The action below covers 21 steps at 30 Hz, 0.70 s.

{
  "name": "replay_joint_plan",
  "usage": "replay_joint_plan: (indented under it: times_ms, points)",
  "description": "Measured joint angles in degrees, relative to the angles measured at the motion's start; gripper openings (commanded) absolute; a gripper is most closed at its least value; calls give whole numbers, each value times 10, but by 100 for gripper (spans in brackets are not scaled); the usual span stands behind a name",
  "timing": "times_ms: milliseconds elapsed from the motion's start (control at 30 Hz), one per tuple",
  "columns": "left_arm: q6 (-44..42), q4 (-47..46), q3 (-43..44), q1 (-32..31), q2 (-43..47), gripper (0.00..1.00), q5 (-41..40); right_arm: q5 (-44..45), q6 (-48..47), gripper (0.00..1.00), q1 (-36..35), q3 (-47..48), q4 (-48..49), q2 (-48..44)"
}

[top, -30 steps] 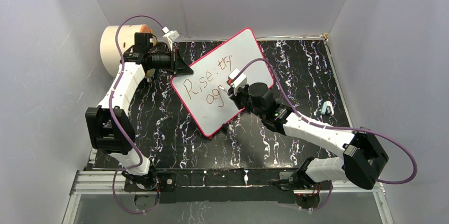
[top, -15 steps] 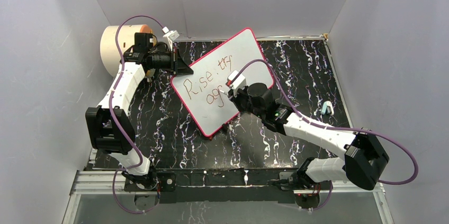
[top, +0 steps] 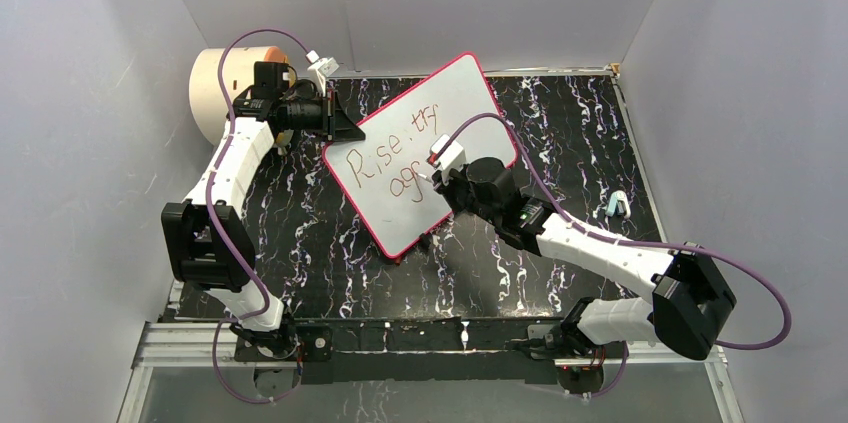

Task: Write a sentence on the whiteboard

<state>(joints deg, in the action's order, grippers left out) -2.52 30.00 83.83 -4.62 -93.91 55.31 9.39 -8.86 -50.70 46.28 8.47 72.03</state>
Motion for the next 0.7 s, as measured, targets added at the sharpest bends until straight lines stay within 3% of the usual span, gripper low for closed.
replay_joint_plan:
  times_ms: [700]
  points:
    - [0, 0, 0, 0, 0, 0, 2, 40, -1, 0, 0, -1, 17, 0]
